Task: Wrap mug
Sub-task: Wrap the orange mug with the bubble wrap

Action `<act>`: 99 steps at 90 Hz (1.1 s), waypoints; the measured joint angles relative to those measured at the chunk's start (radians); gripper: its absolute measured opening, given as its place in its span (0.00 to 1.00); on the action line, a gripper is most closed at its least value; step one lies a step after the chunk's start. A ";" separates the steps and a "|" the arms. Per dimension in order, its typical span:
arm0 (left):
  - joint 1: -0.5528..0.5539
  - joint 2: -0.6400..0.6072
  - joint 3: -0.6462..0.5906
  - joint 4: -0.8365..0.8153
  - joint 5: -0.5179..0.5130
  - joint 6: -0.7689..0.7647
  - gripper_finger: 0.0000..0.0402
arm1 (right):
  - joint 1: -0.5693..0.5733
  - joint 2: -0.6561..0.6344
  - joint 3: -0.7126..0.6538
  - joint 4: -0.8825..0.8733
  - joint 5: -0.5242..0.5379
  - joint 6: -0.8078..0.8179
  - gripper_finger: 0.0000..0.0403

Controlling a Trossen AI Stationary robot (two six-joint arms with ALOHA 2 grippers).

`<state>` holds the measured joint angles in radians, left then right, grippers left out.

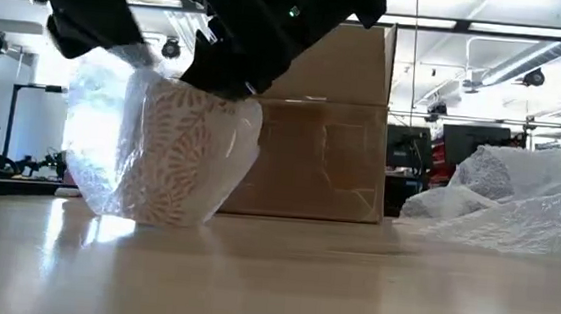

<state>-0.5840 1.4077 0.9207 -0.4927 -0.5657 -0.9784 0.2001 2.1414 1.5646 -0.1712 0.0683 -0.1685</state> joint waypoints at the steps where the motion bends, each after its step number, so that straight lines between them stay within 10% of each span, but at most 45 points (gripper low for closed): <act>1: 0.002 0.002 0.000 0.001 0.000 -0.003 0.00 | 0.000 0.000 0.000 0.000 0.000 0.001 0.01; 29: 0.045 0.024 0.000 0.080 0.054 0.105 0.02 | 0.000 -0.010 -0.003 0.002 -0.004 0.001 0.01; 60: 0.054 -0.065 0.034 -0.032 0.269 0.202 0.28 | 0.000 -0.013 -0.004 0.001 -0.023 -0.002 0.01; 99: 0.058 -0.041 0.045 -0.058 0.207 0.201 0.24 | 0.000 -0.013 -0.004 0.002 -0.023 0.000 0.01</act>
<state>-0.5262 1.3664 0.9659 -0.5510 -0.3588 -0.7778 0.2005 2.1281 1.5608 -0.1688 0.0448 -0.1686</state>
